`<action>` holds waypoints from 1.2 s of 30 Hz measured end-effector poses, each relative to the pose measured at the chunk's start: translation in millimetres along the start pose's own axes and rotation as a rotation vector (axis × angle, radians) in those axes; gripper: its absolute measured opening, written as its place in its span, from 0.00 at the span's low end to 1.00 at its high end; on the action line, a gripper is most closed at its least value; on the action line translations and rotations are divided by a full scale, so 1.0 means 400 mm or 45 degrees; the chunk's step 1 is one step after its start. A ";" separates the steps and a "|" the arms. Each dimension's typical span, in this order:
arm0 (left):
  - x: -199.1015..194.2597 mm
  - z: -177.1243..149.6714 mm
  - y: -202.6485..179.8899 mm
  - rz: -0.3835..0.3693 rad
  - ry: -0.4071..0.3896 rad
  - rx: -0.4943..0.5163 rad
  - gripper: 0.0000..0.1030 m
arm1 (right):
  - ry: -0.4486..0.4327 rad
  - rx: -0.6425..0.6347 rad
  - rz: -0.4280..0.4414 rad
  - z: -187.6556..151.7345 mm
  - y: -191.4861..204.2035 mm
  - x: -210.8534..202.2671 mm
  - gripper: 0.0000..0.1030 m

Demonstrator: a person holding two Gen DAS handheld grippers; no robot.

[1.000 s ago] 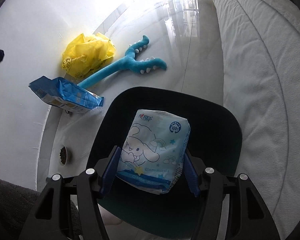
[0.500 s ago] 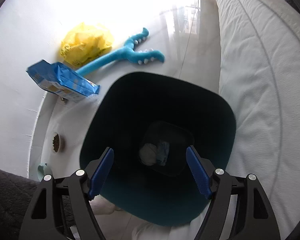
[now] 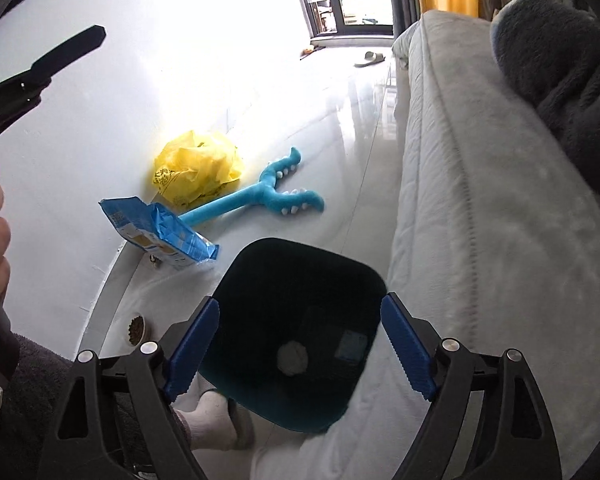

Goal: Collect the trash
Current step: 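Open both tools over the bin, dropping the ball and tissue pack, then move right tool back to the bed and grasp the black Face packet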

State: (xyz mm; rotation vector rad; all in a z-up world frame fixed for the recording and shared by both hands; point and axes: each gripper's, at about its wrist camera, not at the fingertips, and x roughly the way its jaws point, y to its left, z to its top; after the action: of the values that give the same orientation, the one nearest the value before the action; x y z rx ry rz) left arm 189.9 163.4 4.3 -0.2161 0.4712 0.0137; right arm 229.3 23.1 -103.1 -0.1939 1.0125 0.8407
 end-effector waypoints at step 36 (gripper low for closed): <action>0.236 -0.120 -0.355 -0.229 0.336 0.063 0.90 | -0.201 0.139 -0.687 -0.169 -0.421 -0.313 0.84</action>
State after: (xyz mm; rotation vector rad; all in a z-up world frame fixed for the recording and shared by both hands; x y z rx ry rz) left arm 261.5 11.2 -51.1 -0.2122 0.7122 -0.2040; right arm 269.7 -191.8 -76.3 -0.2870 0.7994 0.3029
